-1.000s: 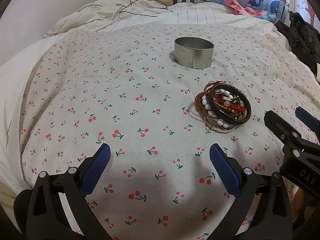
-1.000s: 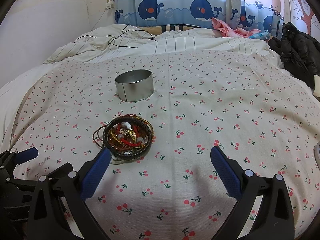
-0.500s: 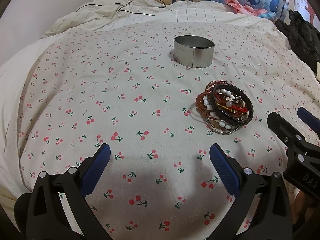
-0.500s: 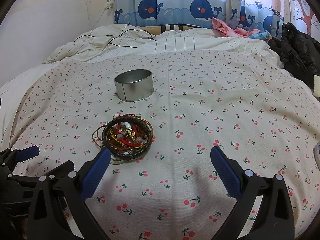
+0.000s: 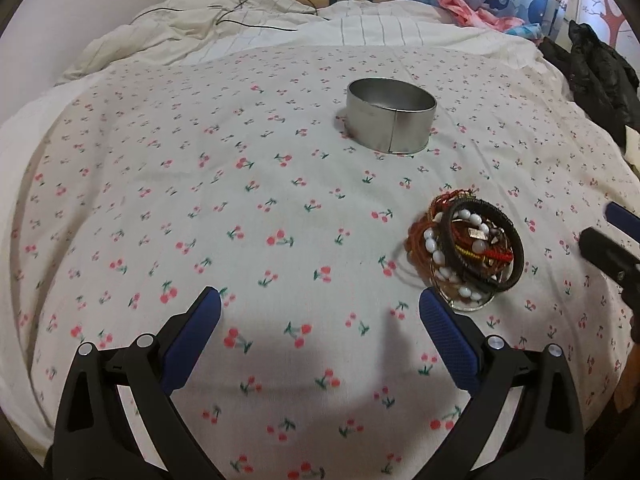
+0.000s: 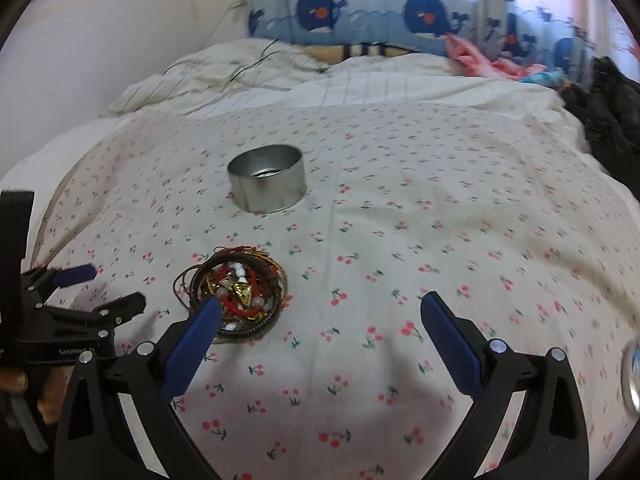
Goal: Organize jewelry
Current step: 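Grasp the black cord bracelet from the pile with the right gripper, then grasp a red cord bracelet with the left gripper while the right lifts the black bracelet, then carry both bracelets over the silver tin and open both grippers to drop them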
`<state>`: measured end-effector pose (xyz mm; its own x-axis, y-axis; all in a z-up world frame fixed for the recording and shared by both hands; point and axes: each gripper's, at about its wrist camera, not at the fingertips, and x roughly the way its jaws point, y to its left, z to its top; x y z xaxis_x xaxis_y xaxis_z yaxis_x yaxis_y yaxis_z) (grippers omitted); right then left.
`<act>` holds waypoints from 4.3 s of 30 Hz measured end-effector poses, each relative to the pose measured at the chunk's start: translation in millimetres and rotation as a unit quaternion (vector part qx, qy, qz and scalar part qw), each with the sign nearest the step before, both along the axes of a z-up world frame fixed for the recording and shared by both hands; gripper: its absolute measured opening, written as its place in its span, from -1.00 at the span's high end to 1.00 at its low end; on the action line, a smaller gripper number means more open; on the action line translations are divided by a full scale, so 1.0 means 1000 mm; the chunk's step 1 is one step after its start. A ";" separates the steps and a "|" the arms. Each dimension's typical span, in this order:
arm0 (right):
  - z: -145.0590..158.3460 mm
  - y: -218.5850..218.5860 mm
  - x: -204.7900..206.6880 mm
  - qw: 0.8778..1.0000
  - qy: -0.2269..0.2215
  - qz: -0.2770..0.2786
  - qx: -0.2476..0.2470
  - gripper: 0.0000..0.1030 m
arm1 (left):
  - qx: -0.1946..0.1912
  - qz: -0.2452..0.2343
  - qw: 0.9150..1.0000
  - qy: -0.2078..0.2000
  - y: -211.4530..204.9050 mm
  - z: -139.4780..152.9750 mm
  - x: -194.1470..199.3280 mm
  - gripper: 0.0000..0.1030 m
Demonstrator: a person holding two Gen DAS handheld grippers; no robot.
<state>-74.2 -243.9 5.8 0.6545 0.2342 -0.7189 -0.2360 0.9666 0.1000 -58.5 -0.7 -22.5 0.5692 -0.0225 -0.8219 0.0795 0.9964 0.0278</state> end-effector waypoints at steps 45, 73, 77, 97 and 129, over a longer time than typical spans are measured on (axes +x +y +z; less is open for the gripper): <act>-0.024 -0.024 0.056 0.998 0.056 -0.001 0.010 0.82 | -0.213 -0.115 0.970 0.007 -0.016 -0.014 0.036 -0.85; -0.030 -0.034 0.059 0.996 0.063 -0.023 0.051 0.80 | -0.204 -0.165 0.964 -0.043 -0.009 0.040 0.022 0.97; -0.018 -0.040 0.057 0.996 0.041 -0.028 0.079 0.80 | -0.190 -0.170 0.965 -0.057 -0.005 0.064 0.021 0.97; 0.022 0.010 0.131 1.000 -0.024 0.001 0.016 0.80 | -0.160 -0.166 0.969 -0.088 -0.027 0.107 0.110 0.97; -0.018 0.089 0.197 0.993 0.005 0.069 -0.091 0.80 | -0.147 -0.058 0.986 -0.050 0.018 0.056 0.178 -0.04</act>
<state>123.1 -154.8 -12.0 0.6181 0.1875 -0.7634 -0.3673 0.9275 -0.0696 119.2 17.0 33.9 0.6263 -0.3217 -0.7102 0.2052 0.9468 -0.2479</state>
